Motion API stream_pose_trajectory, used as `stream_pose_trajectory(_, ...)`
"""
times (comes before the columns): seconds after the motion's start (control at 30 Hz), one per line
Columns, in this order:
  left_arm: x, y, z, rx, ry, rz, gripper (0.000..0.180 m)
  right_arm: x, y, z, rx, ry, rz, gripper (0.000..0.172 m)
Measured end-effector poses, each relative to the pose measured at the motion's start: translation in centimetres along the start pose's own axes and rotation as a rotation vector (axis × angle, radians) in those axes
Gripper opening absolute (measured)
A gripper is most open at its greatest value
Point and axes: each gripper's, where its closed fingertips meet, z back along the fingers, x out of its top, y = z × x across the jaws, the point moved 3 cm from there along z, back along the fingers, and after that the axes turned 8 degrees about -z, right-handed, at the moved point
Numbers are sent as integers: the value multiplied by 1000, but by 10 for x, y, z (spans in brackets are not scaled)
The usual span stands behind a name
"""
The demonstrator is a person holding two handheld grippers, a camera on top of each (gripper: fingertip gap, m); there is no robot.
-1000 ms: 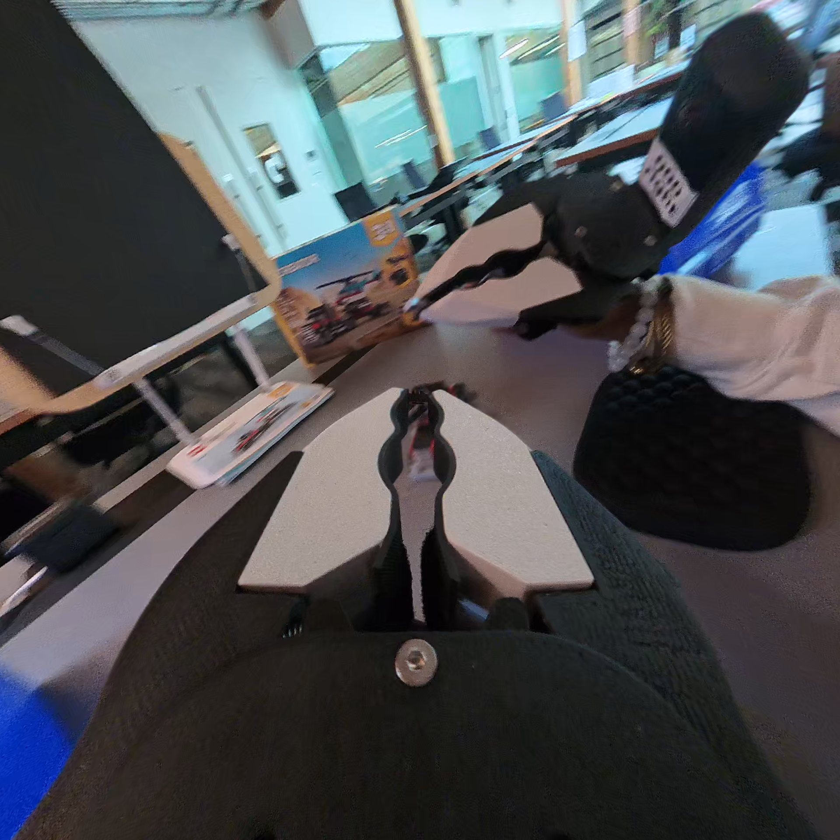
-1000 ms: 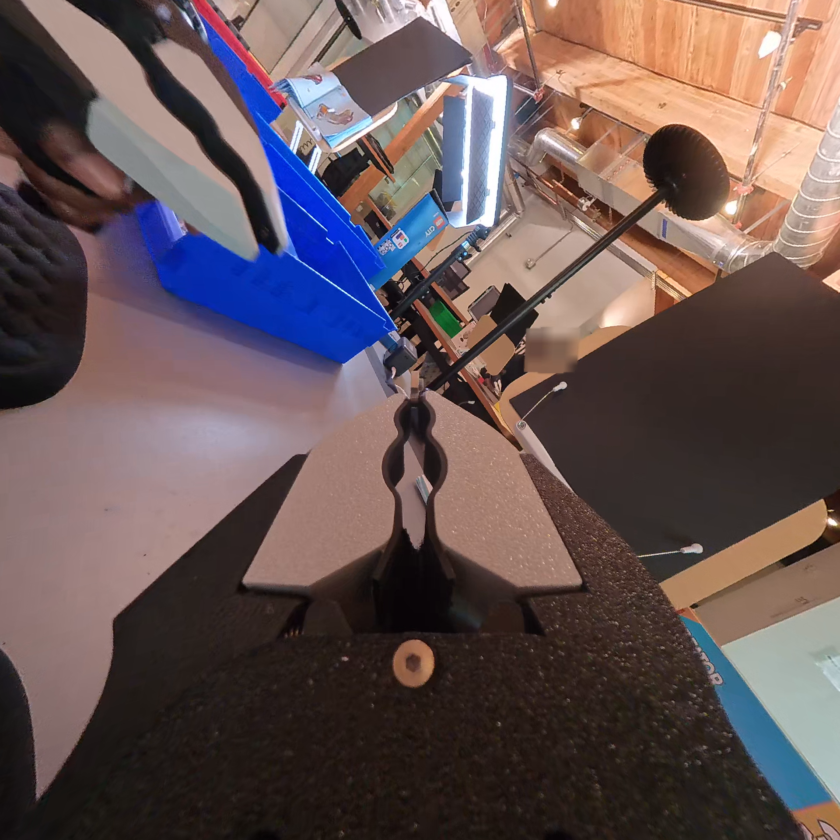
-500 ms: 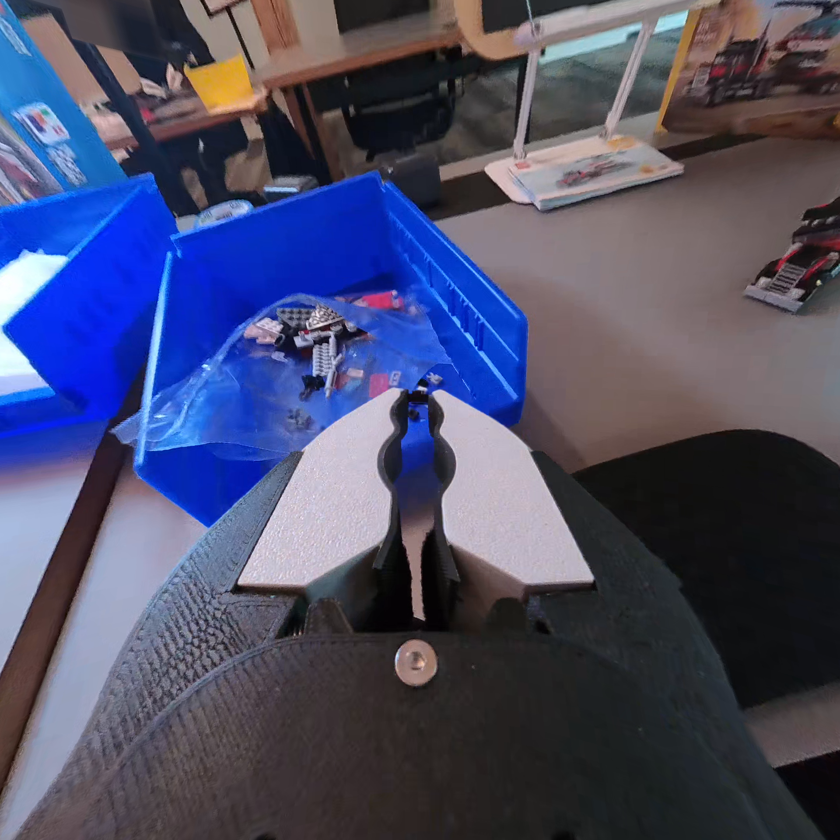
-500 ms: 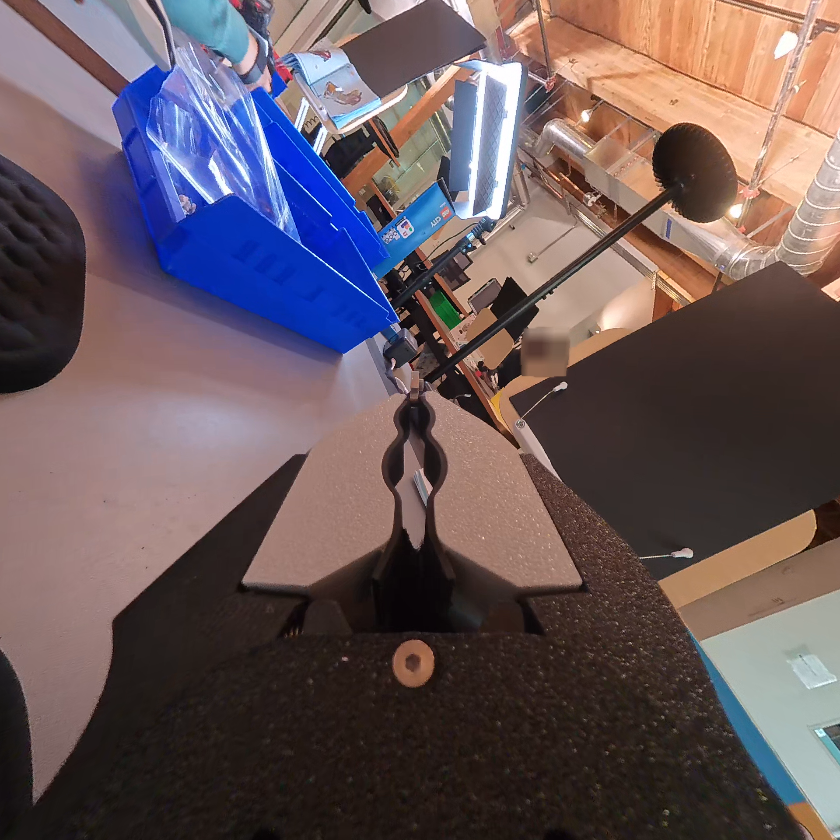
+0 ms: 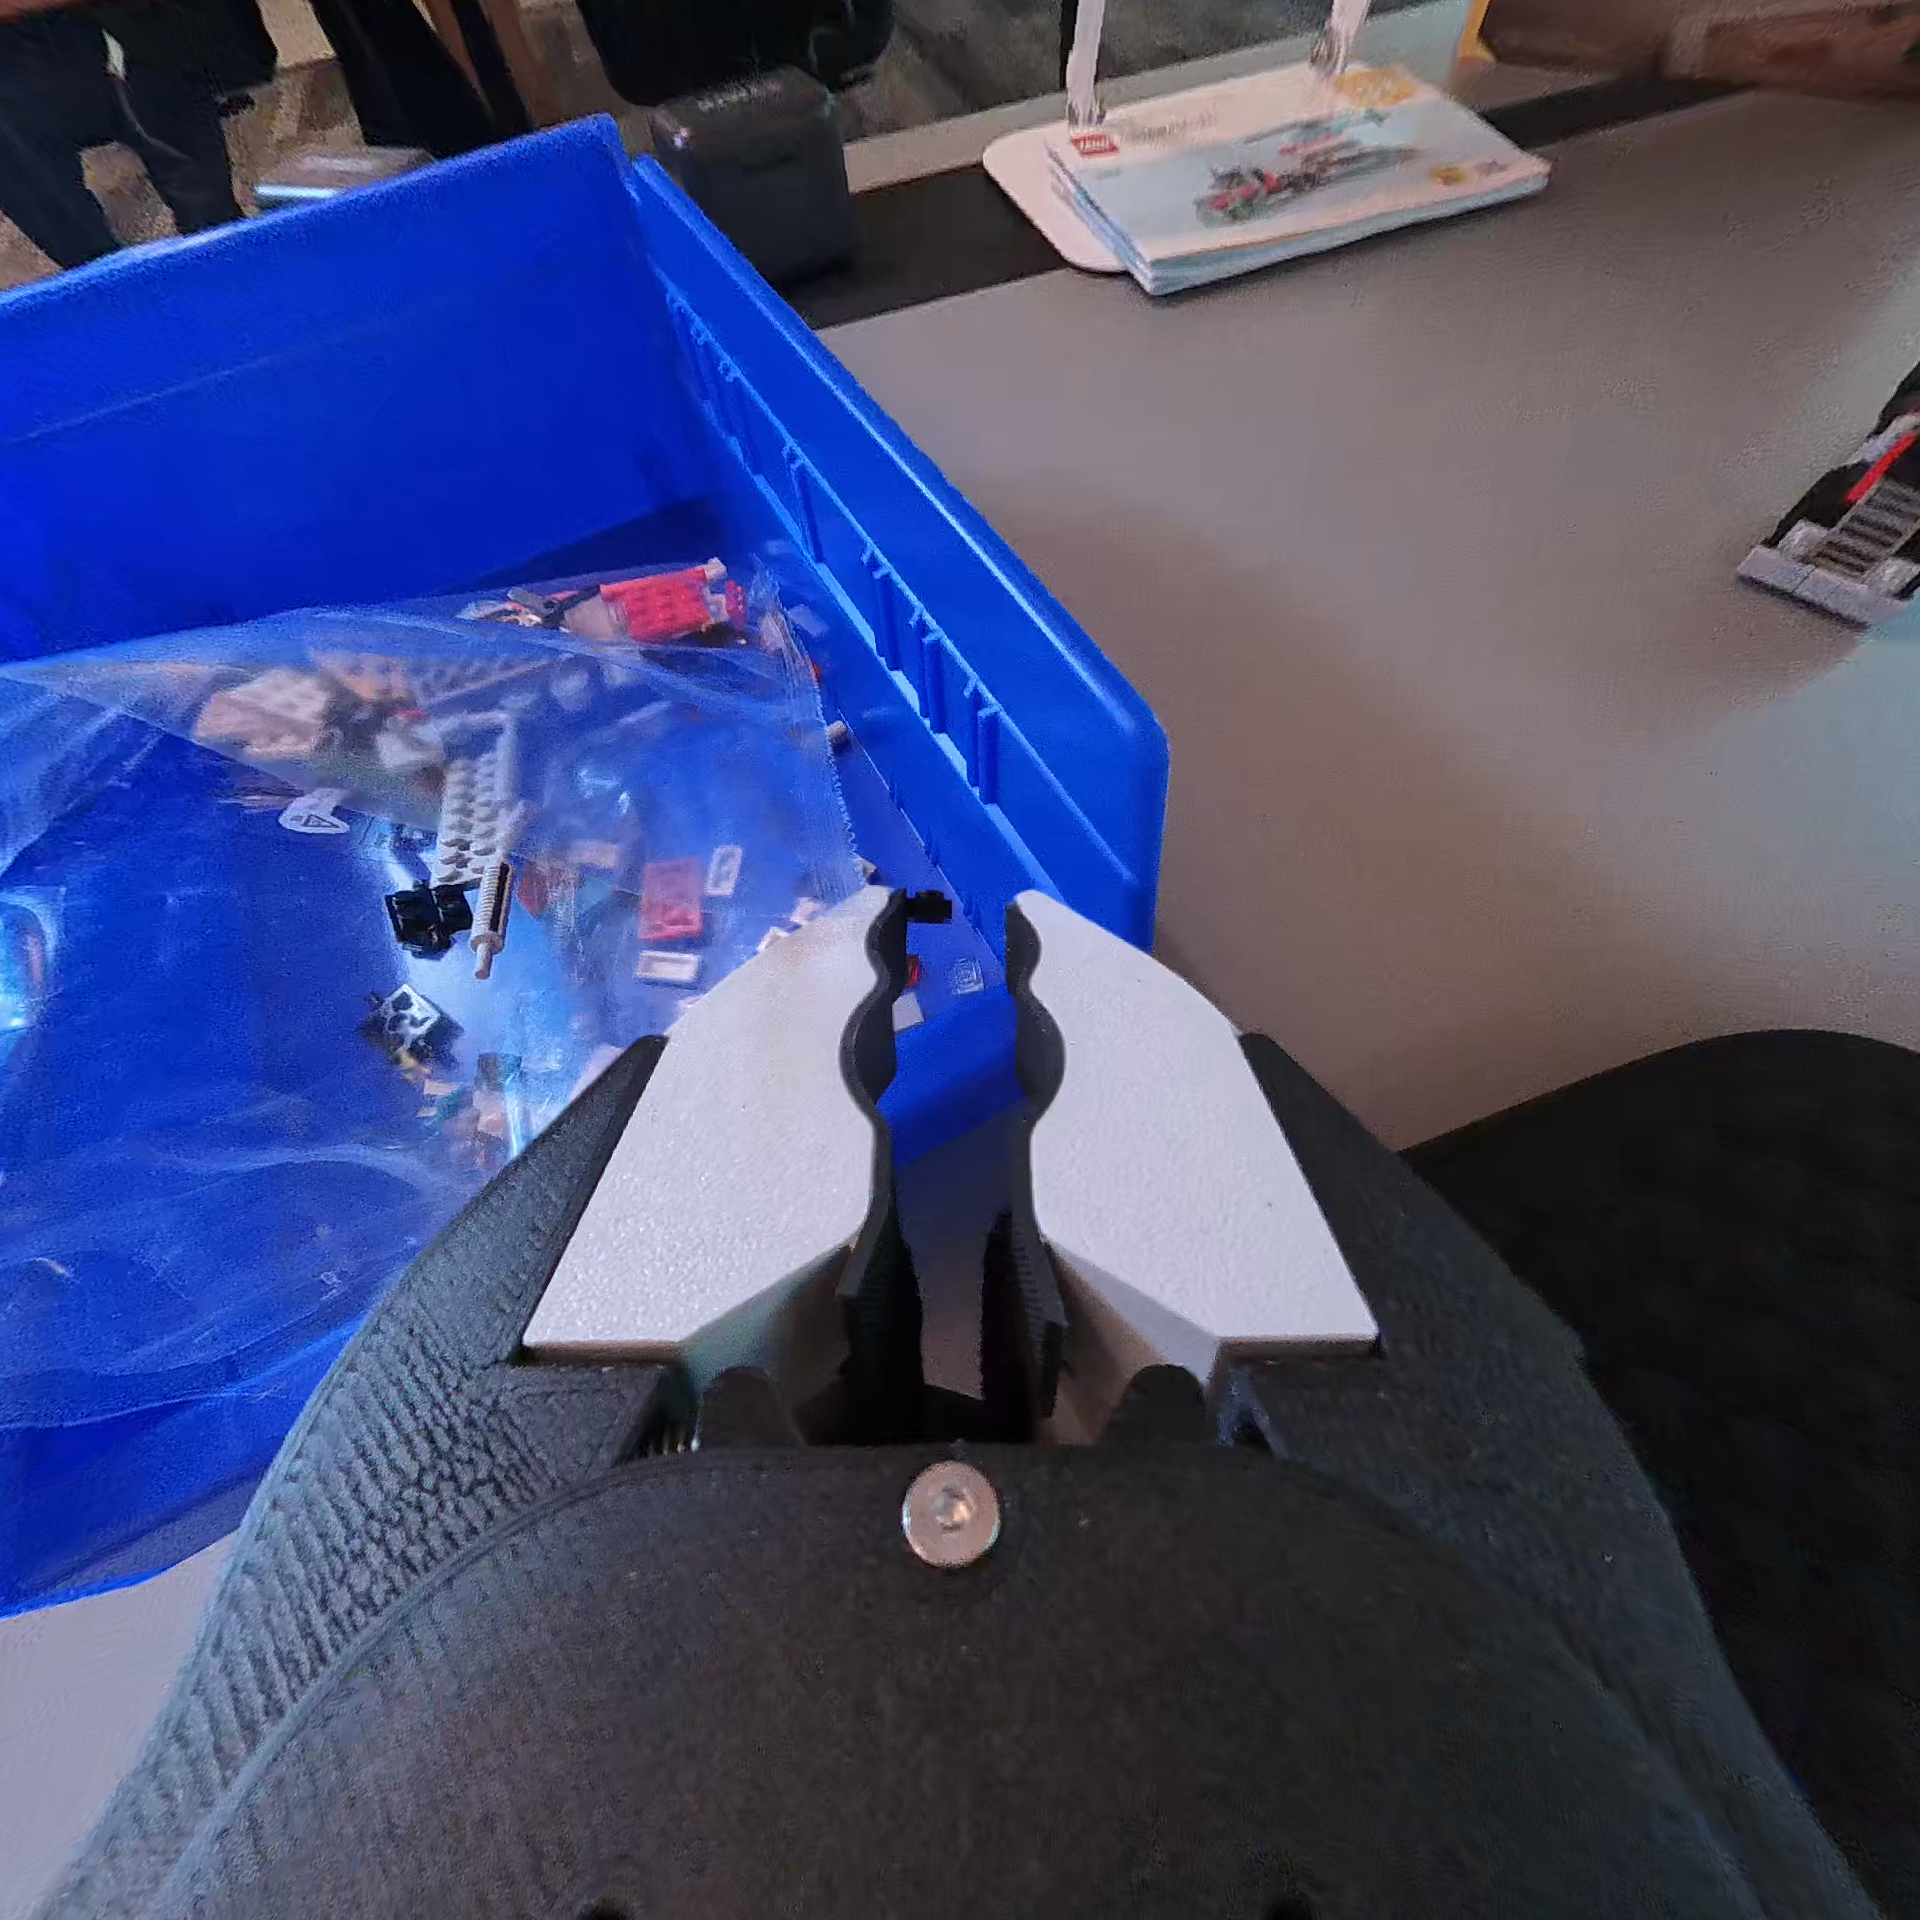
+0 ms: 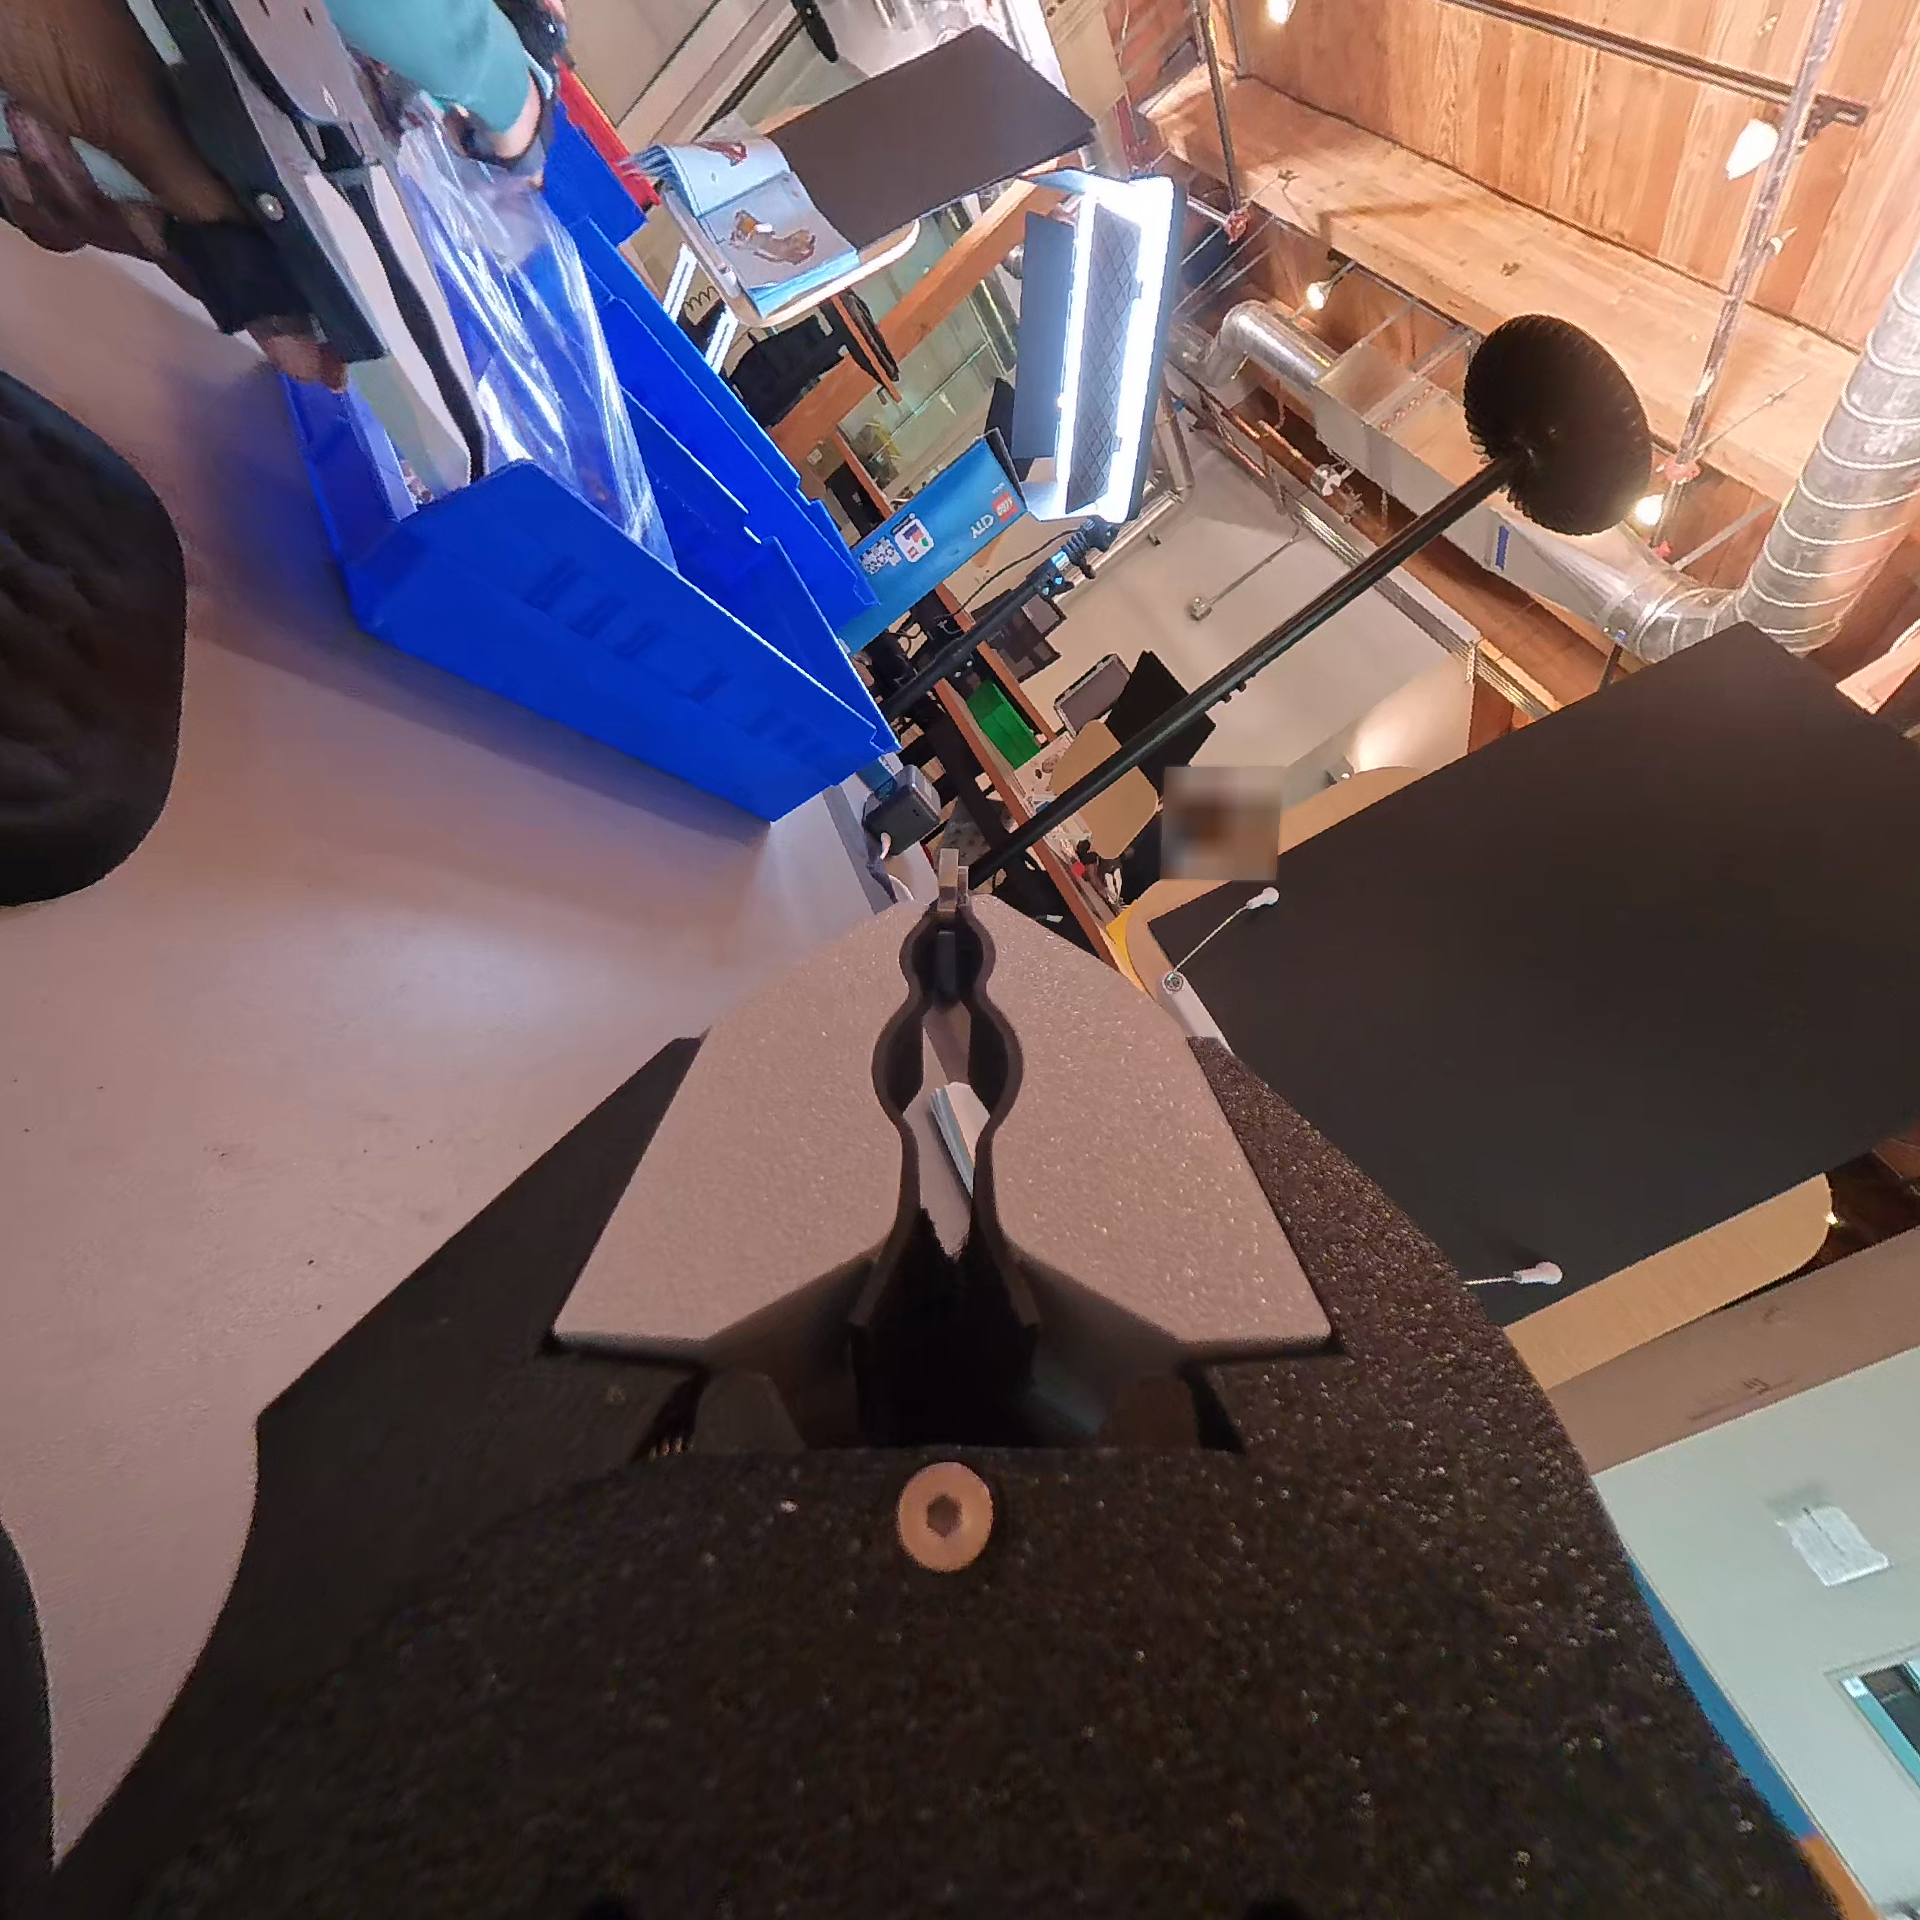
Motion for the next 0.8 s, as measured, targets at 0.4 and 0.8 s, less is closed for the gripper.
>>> stream_pose_trajectory(0.4,-11,-8,4,-117,125,-4,42,3,0,1,-8,-13,10,3)
stream_pose_trajectory(0.8,8,-27,16,-123,57,-93,41,5,1,1,25,-53,-65,2)
